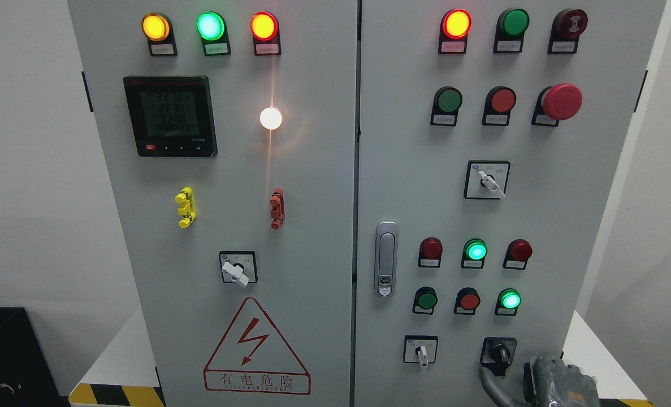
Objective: Flip black knob to close circuit
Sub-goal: 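Raise the right hand up to the black rotary knob at the door bottom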
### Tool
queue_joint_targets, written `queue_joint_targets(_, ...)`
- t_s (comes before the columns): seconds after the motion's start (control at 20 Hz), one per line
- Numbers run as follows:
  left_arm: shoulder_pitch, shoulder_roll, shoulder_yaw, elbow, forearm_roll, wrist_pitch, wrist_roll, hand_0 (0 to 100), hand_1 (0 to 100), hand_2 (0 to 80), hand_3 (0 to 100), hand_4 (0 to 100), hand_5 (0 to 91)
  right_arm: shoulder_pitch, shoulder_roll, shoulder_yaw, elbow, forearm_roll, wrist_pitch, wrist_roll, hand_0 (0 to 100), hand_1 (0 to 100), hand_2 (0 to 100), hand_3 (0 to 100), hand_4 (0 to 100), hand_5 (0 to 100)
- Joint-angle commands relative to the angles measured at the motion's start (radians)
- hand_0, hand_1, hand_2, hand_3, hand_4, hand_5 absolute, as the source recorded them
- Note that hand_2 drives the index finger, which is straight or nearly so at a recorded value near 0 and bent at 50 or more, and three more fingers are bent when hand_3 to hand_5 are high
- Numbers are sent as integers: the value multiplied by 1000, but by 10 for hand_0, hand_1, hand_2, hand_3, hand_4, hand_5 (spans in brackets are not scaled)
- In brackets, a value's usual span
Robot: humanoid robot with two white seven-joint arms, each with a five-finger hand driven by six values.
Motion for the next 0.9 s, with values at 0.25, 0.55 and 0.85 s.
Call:
queue_joint_targets(0.25,0,0,0,0,0,-1,1,120,556,0,0,0,0,-13,-4,-5,28,11,0,-6,0,0,967,1000,1000,1000)
queue_joint_targets(0.55,0,0,0,0,0,-1,-1,120,556,0,0,0,0,-21,-9,-19,36,11,0,-14,0,0,967,1000,1000,1000)
queue_joint_targets(0.85,0,0,0,0,0,-1,1,120,556,0,0,0,0,-19,-18,-20,34,15,5,-24,0,0,967,1000,1000,1000)
